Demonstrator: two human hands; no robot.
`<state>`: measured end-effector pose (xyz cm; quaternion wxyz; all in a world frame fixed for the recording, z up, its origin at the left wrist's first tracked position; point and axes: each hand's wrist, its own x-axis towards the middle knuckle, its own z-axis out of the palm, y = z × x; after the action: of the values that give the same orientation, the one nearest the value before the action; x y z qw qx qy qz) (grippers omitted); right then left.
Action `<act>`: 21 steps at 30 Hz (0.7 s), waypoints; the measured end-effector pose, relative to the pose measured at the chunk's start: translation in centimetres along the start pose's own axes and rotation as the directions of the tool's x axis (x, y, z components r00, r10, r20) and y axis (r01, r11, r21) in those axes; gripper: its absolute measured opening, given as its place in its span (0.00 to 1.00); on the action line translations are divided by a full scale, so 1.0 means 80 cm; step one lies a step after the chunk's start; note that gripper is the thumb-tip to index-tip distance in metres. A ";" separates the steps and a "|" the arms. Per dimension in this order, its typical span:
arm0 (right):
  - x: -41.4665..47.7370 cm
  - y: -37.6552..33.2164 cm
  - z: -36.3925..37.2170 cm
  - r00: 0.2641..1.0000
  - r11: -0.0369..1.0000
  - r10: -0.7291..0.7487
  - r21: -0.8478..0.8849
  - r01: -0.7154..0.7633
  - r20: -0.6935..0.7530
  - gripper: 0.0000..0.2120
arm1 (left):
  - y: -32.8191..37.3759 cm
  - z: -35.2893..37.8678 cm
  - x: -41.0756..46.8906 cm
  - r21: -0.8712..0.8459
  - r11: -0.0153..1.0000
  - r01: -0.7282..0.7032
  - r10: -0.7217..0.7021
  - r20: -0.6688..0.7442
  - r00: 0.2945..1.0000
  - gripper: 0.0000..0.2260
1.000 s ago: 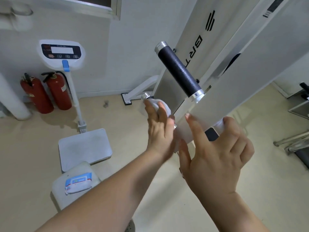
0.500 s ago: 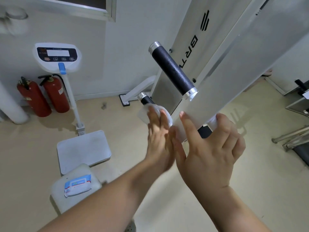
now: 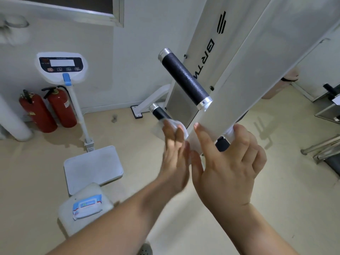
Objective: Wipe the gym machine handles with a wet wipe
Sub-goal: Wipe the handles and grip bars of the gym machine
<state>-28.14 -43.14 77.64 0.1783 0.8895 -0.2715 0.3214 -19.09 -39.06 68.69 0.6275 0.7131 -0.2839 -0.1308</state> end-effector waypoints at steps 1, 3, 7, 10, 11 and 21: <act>0.000 0.000 0.000 1.000 1.000 0.003 0.005 -0.003 -0.009 0.19 | -0.005 0.005 -0.012 -0.001 1.000 -0.012 0.012 0.031 0.999 0.32; 0.001 0.000 0.000 1.000 1.000 -0.011 0.022 0.011 -0.009 0.19 | -0.008 -0.001 -0.007 0.098 0.994 -0.040 0.034 0.060 0.998 0.29; 0.002 0.002 0.000 0.999 0.999 -0.035 0.012 0.035 0.029 0.23 | -0.002 -0.044 0.065 0.251 0.968 -0.023 0.027 -0.011 1.000 0.26; 0.000 0.001 0.001 0.999 0.999 -0.040 -0.022 0.040 0.020 0.24 | -0.010 -0.066 0.093 0.427 0.900 -0.084 0.071 0.046 0.996 0.33; 0.000 0.002 0.001 0.999 0.999 -0.036 -0.026 0.036 0.009 0.24 | -0.013 -0.066 0.089 0.472 0.871 -0.136 0.110 0.083 0.990 0.34; -0.006 0.003 0.000 0.999 0.999 -0.038 -0.023 0.038 -0.026 0.23 | -0.040 -0.095 0.048 0.600 0.520 -0.608 0.313 0.528 0.789 0.26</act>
<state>-28.55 -43.15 77.36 0.1982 0.8880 -0.2559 0.3265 -11.13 -34.83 67.60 0.2277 0.7646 -0.6013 0.0455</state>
